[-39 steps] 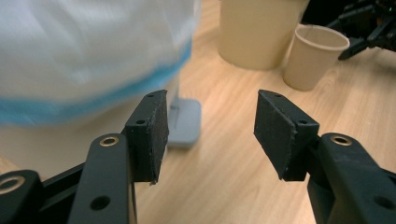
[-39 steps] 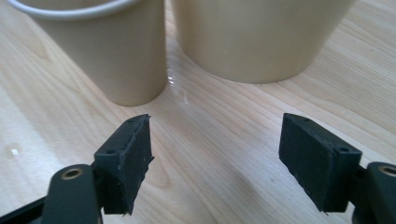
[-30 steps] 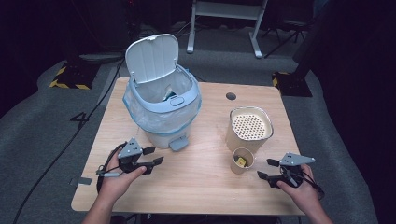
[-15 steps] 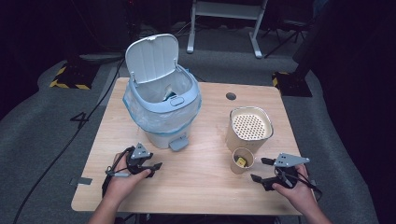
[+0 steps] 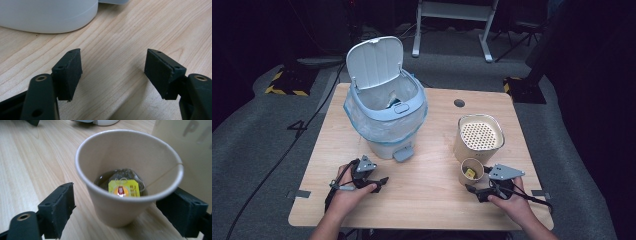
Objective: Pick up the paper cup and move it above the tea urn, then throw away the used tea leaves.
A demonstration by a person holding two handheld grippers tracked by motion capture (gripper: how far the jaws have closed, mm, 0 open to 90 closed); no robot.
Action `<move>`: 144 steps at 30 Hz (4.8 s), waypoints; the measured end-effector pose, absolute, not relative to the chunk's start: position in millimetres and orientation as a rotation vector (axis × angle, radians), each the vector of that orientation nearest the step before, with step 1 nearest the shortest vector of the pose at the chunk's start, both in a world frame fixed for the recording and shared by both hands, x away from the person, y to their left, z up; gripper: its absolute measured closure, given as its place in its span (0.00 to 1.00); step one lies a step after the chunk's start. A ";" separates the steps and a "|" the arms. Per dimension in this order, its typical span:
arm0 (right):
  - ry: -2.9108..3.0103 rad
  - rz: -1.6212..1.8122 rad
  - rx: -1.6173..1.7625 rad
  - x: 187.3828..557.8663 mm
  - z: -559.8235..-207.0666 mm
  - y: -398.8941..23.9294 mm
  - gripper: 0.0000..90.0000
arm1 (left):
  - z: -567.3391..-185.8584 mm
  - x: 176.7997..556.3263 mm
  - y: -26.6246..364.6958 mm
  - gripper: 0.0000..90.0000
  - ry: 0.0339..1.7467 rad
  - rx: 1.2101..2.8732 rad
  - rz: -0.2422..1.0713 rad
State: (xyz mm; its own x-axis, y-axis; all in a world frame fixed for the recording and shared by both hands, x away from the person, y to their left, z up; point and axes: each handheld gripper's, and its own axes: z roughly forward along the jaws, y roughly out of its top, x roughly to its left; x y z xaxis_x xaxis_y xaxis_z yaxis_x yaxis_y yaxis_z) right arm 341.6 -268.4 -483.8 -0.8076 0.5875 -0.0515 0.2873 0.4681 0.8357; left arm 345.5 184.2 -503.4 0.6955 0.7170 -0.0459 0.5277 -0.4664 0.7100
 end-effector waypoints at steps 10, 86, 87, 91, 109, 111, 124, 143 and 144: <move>2.373 1.359 0.807 356.1 -498.5 -256.1 0.20 | -503.6 344.4 182.2 0.31 0.935 2.196 0.356; 2.278 1.235 0.782 399.3 -336.8 -291.1 0.38 | -503.5 343.9 182.4 0.31 0.936 2.197 0.361; 2.272 1.228 0.789 401.6 -336.0 -291.5 0.38 | -503.5 343.9 182.4 0.31 0.937 2.197 0.360; 2.235 1.206 0.832 412.0 -331.3 -293.8 0.38 | -503.5 343.9 182.4 0.31 0.936 2.198 0.361; 2.147 0.998 0.780 439.8 -321.7 -298.6 0.38 | -503.5 343.9 182.4 0.31 0.936 2.198 0.361; 2.126 0.922 0.697 441.0 -321.4 -297.3 0.39 | -503.5 343.9 182.4 0.31 0.936 2.197 0.361; 2.012 0.470 0.272 442.6 -327.6 -285.4 0.39 | -503.5 343.9 182.4 0.31 0.936 2.197 0.361; 1.820 -0.015 -0.123 441.7 -349.8 -271.6 0.39 | -503.5 347.0 185.7 0.31 0.931 2.198 0.360; 1.796 -0.033 -0.145 441.6 -352.2 -271.1 0.39 | -503.7 347.2 186.2 0.31 0.934 2.194 0.356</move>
